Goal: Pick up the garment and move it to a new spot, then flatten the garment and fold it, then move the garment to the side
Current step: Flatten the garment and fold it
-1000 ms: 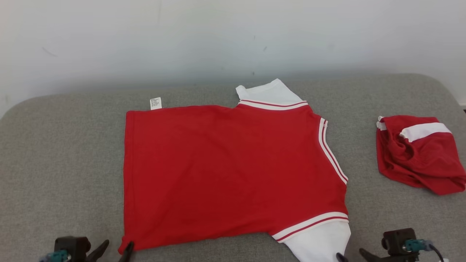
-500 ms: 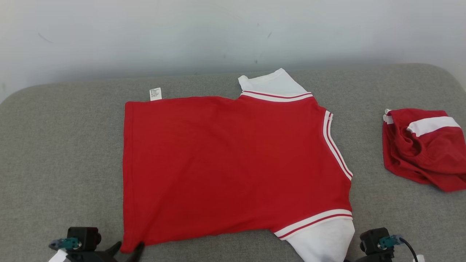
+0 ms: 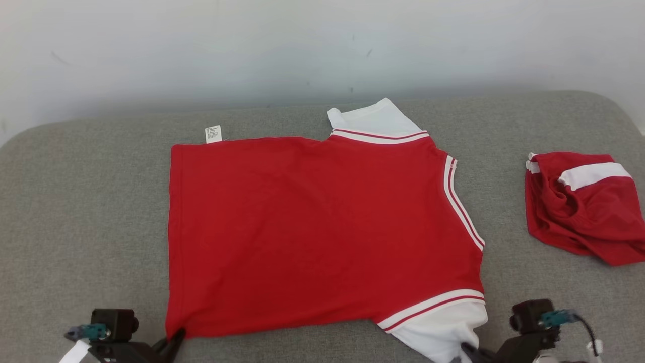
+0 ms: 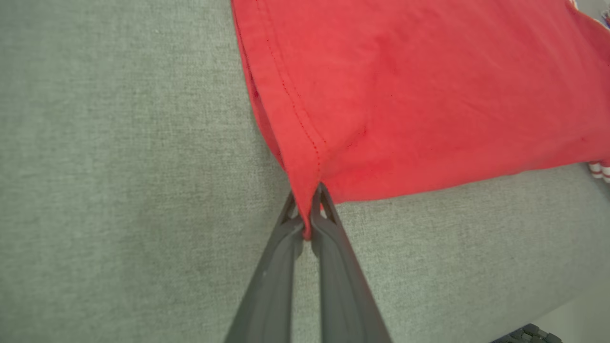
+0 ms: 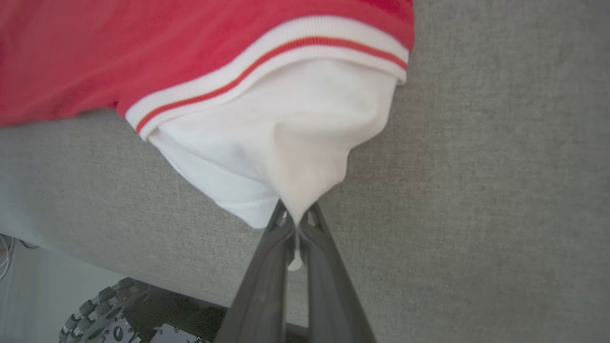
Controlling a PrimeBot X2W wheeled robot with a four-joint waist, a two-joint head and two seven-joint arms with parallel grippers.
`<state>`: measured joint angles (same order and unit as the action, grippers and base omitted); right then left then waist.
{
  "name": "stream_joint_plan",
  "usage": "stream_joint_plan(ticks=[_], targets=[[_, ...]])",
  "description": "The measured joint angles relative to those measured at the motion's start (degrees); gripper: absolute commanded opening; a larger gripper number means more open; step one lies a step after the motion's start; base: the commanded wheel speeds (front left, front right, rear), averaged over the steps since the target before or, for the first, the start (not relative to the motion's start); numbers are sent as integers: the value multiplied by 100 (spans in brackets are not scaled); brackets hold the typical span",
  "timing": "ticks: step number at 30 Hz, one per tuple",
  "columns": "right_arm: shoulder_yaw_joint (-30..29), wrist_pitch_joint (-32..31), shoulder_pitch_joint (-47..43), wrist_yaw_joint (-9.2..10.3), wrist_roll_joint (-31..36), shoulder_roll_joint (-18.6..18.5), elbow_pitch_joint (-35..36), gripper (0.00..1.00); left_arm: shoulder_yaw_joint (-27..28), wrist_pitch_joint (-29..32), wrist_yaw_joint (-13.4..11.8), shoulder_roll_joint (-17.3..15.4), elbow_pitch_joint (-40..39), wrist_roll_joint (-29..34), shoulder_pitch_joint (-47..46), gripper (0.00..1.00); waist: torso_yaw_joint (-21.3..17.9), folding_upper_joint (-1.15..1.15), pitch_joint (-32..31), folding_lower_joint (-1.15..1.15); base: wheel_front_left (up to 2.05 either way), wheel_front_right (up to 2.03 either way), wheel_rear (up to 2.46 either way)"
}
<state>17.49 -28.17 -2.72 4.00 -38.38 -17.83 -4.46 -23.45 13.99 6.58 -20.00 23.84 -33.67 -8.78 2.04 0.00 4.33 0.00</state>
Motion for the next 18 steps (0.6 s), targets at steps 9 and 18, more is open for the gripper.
stream_joint_plan(ticks=[9, 18], targets=[[-691, 101, -64, -208, -829, -122, 925, 0, 104, -131, 5, -328, -525, 20, 19, 0, 23, 0, -109, 0, 0, 0, 0], [-730, -264, 277, -225, -881, -299, 1063, 0, 5, 92, 48, -301, -743, -30, -115, 0, 46, 0, -102, 0, 0, 0, 0]])
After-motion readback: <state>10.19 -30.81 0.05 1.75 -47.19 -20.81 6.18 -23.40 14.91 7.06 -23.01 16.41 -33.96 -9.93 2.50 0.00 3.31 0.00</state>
